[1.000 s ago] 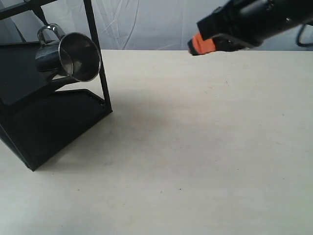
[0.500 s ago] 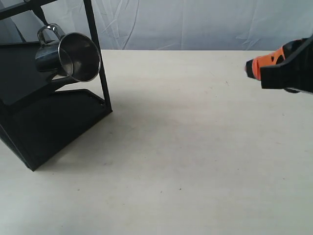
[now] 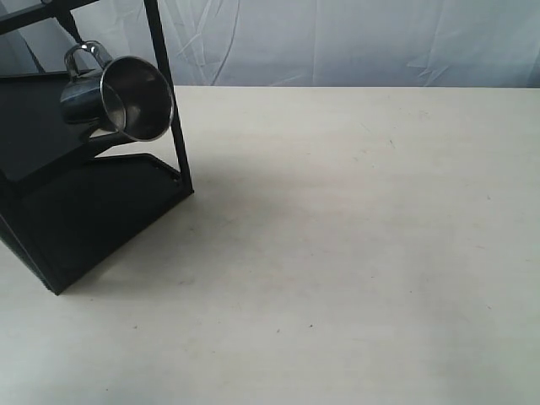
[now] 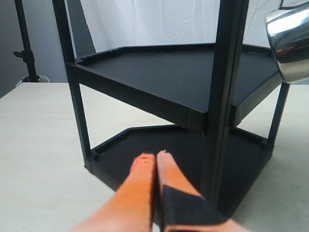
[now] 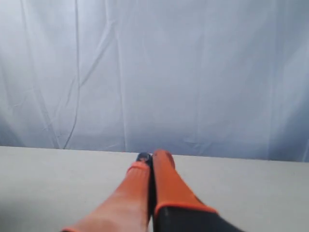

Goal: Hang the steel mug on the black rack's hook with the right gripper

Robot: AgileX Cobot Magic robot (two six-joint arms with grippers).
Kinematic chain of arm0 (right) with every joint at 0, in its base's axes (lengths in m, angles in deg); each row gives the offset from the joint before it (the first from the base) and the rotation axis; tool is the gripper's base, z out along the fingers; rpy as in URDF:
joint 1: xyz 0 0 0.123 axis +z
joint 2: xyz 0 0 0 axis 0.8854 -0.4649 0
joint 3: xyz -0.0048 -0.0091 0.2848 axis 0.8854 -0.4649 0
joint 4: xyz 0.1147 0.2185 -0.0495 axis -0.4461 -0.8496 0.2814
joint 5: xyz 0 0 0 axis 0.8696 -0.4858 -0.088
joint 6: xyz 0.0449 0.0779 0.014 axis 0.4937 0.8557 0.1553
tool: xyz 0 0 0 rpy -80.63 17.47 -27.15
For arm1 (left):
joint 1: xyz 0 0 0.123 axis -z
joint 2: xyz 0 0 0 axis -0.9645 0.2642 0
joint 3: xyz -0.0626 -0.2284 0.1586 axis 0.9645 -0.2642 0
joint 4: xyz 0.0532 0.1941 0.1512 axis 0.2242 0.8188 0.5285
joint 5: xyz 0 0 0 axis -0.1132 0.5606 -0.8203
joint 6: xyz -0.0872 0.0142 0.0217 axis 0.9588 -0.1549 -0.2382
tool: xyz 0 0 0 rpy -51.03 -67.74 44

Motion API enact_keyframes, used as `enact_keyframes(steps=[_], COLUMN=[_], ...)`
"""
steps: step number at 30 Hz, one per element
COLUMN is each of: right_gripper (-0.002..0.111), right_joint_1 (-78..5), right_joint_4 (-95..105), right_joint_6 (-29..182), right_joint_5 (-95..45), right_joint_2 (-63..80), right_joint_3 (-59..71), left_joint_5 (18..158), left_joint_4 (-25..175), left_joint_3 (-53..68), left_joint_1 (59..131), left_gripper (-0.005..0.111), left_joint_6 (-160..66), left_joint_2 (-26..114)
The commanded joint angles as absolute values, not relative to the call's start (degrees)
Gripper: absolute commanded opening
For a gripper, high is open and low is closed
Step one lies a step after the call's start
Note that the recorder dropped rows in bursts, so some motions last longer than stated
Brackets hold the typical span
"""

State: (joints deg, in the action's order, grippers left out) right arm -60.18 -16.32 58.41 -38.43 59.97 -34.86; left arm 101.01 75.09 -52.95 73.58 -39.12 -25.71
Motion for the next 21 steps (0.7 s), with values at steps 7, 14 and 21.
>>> enact_keyframes(steps=[7, 14, 21], right_gripper=[0.0, 0.0, 0.0], right_joint_1=[-62.81, -62.92, -62.92], right_joint_4=[-13.33, -2.28, -0.62], right_joint_6=[63.93, 76.31, 76.31], right_joint_5=[-37.29, -38.97, -39.1], right_joint_2=[67.46, 72.06, 75.15], right_joint_3=[-43.64, -49.07, -53.84], left_joint_5=[101.07, 101.07, 101.07], left_joint_4=[75.09, 75.09, 75.09], left_joint_3=[-52.93, -52.93, -52.93], left_joint_1=[73.65, 73.65, 73.65], left_gripper=[0.002, 0.002, 0.002], left_joint_6=[-39.02, -39.02, -39.02], left_joint_2=[-26.02, -26.02, -26.02])
